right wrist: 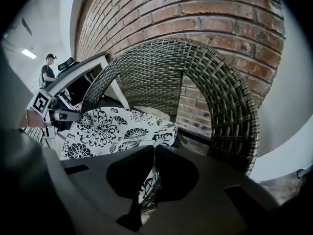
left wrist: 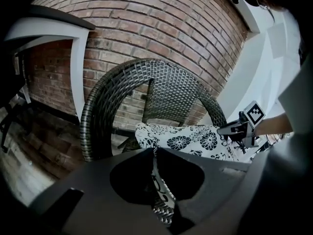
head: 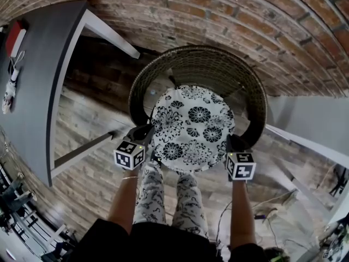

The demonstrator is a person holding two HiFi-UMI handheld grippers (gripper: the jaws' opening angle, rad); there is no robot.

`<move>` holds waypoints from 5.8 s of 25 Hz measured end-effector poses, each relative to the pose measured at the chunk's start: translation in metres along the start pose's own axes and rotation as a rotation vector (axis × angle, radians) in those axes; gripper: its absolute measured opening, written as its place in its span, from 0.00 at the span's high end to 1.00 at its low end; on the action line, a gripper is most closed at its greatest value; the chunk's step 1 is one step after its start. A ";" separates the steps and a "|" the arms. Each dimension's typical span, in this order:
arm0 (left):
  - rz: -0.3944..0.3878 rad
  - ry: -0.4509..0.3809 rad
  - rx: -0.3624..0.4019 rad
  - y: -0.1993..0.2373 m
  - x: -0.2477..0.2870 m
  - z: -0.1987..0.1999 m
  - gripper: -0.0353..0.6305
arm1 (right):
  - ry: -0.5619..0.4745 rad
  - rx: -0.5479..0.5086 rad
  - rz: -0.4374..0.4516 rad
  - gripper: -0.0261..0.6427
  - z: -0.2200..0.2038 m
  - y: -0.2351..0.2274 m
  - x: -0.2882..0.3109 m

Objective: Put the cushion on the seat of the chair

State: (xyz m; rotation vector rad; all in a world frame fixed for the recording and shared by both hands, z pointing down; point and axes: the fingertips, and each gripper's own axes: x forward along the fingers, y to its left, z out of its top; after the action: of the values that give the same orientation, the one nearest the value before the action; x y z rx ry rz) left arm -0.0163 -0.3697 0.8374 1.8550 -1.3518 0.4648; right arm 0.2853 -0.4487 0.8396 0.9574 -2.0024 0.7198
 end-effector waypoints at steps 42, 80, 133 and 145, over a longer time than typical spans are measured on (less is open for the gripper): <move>0.000 -0.053 -0.016 0.008 -0.019 -0.001 0.90 | 0.052 0.048 -0.085 0.83 -0.030 -0.003 0.005; -0.138 -0.263 0.175 -0.052 -0.138 0.106 0.94 | -0.456 0.285 -0.114 0.96 0.069 0.073 -0.135; -0.289 -0.496 0.418 -0.097 -0.336 0.215 0.94 | -0.771 0.176 -0.212 0.96 0.151 0.201 -0.351; -0.293 -0.501 0.419 -0.098 -0.339 0.215 0.94 | -0.777 0.187 -0.221 0.96 0.148 0.201 -0.355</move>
State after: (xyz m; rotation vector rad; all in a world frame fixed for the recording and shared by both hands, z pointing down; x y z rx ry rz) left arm -0.0824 -0.3062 0.4344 2.5976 -1.3252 0.1335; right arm 0.2049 -0.3156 0.4345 1.7365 -2.4373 0.4442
